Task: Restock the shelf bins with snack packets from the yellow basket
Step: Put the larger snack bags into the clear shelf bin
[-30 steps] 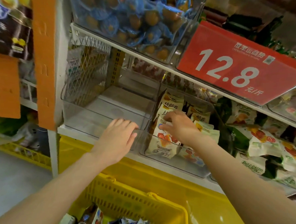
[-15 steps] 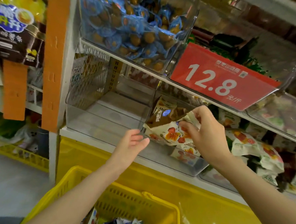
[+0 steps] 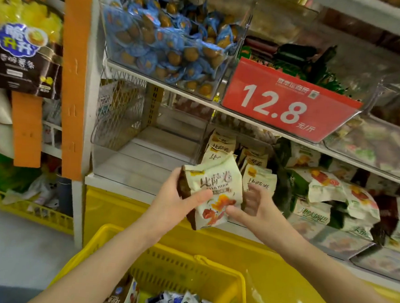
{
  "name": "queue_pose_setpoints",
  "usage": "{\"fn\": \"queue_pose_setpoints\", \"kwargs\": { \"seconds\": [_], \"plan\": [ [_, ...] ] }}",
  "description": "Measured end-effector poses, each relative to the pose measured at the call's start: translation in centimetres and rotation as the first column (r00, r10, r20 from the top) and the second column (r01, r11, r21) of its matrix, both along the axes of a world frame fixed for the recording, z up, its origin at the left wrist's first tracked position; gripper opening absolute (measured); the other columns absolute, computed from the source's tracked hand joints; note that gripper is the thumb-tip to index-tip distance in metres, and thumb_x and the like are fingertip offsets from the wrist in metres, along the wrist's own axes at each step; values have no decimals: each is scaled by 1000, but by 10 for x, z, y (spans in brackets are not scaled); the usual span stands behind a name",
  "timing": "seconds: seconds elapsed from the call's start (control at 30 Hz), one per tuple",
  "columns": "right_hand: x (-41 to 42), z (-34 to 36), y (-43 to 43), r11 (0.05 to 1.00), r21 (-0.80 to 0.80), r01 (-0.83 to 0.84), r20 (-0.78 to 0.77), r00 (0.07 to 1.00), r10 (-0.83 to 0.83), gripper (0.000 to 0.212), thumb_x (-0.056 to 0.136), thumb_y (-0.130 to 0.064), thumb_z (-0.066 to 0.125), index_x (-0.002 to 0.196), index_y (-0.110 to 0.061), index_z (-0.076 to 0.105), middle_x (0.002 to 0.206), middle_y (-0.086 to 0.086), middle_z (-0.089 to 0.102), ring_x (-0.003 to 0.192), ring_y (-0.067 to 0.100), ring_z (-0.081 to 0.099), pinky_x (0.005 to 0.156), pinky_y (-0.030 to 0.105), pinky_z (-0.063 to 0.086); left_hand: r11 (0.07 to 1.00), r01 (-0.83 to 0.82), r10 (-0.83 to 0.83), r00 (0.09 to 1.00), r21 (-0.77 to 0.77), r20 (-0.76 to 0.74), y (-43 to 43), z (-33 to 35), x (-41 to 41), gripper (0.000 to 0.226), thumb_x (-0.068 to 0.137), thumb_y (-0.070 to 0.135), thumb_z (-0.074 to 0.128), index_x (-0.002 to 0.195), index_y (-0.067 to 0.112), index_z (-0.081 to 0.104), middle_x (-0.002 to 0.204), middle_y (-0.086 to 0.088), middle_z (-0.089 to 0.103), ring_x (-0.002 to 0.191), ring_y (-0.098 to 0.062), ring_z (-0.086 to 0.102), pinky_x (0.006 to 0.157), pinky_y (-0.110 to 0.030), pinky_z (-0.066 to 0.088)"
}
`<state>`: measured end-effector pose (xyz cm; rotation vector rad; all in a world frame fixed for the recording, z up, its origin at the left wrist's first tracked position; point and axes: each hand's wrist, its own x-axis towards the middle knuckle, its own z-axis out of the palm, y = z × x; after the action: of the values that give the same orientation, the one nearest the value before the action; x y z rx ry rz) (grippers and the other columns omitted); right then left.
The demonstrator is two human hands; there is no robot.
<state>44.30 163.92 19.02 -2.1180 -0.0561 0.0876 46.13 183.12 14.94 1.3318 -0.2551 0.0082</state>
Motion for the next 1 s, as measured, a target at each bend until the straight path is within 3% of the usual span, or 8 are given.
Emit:
{"fn": "queue_pose_setpoints", "kwargs": {
  "seconds": [0.1, 0.27, 0.37, 0.47, 0.57, 0.67, 0.8, 1.0],
  "plan": [
    [1, 15, 1, 965, -248, -87, 227, 963, 145, 105, 53, -55, 71, 142, -35, 19, 126, -30, 34, 115, -13, 38, 82, -3, 36, 964, 51, -92, 985, 262, 147, 1, 0, 1, 50, 67, 32, 78, 105, 41, 48, 100, 28, 64, 90, 5, 64, 65, -11, 51],
    [4, 19, 2, 690, -711, -138, 237, 876, 419, 76, 65, -53, 75, 131, -44, 38, 115, -29, 51, 101, -11, 46, 85, 10, 42, 820, 29, -219, 939, 571, 266, 2, -1, 1, 52, 69, 41, 77, 107, 52, 42, 102, 27, 59, 95, 12, 56, 71, -10, 48],
    [7, 17, 3, 639, -760, -117, 227, 874, 430, 63, 67, -60, 69, 123, -46, 44, 92, -29, 53, 91, -7, 53, 72, 9, 41, 690, -18, -291, 909, 724, 300, 4, 2, 6, 56, 72, 51, 70, 114, 55, 33, 110, 35, 49, 101, 17, 48, 76, -11, 46],
    [17, 28, -2, 627, -779, -13, 293, 876, 383, 64, 64, -71, 58, 121, -45, 47, 85, -29, 55, 76, -6, 55, 65, 10, 44, 699, -86, -243, 905, 710, 348, 6, 9, 18, 60, 76, 60, 57, 127, 52, 27, 123, 30, 43, 108, 12, 44, 81, -10, 40],
    [31, 49, -11, 761, -640, 107, 438, 864, 247, 64, 59, -71, 54, 116, -43, 48, 82, -30, 56, 70, -9, 57, 57, 11, 48, 720, -239, -77, 905, 651, 417, 13, 10, 40, 58, 84, 57, 43, 136, 35, 31, 131, 19, 44, 114, 7, 40, 88, -12, 34],
    [50, 61, -16, 868, -439, 233, 581, 810, 76, 59, 65, -62, 60, 116, -35, 51, 86, -28, 57, 77, -7, 58, 64, 18, 51, 528, -409, 51, 890, 744, 453, 24, -3, 65, 52, 93, 45, 41, 140, 24, 33, 141, 7, 43, 126, -9, 41, 103, -30, 32],
    [79, 49, -10, 745, -594, 303, 537, 839, 87, 61, 78, -47, 68, 131, -23, 47, 101, -12, 62, 76, 3, 59, 64, 19, 49, 176, -462, 2, 883, 870, 469, 29, -30, 83, 41, 97, 43, 30, 128, 23, 49, 126, 3, 57, 118, -14, 48, 105, -31, 28],
    [123, 12, 9, 538, -825, 172, 294, 944, 150, 63, 82, -50, 62, 137, -30, 40, 129, -2, 58, 111, 23, 57, 87, 36, 49, 201, -545, 12, 832, 814, 554, 29, -42, 87, 37, 96, 41, 31, 109, 23, 61, 109, 5, 63, 105, -13, 53, 100, -31, 31]
  ]
}}
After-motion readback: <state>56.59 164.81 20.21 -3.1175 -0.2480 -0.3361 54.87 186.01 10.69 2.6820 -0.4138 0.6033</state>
